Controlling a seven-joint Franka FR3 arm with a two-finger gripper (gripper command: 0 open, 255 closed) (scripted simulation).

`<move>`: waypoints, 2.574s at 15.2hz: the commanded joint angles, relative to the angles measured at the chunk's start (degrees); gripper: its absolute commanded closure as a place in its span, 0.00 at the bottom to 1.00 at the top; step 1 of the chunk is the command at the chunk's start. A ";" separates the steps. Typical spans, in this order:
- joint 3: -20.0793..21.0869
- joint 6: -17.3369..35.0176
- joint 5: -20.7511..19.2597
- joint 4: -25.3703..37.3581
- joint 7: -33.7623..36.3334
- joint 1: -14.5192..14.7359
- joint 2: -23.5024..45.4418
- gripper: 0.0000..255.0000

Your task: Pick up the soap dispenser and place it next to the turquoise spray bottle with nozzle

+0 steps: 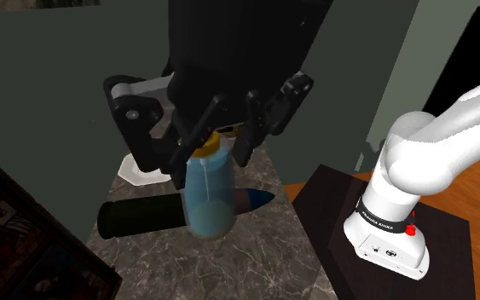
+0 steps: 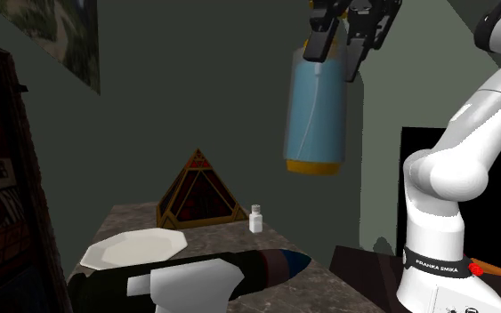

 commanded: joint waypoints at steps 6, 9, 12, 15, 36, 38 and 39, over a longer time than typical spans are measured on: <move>0.69 4.86 1.26 -6.16 0.35 1.19 -1.50 1.00; 1.20 6.95 1.76 -8.62 0.55 1.57 -1.94 1.00; 1.82 9.05 2.24 -10.96 0.79 1.87 -2.27 1.00; 2.53 11.15 2.71 -13.20 1.06 2.11 -2.49 1.00; 10.67 26.53 5.33 -26.13 3.92 1.11 -0.94 1.00; 11.78 28.08 5.49 -27.11 4.29 0.68 -0.51 1.00; 12.36 28.86 5.55 -27.58 4.49 0.44 -0.27 1.00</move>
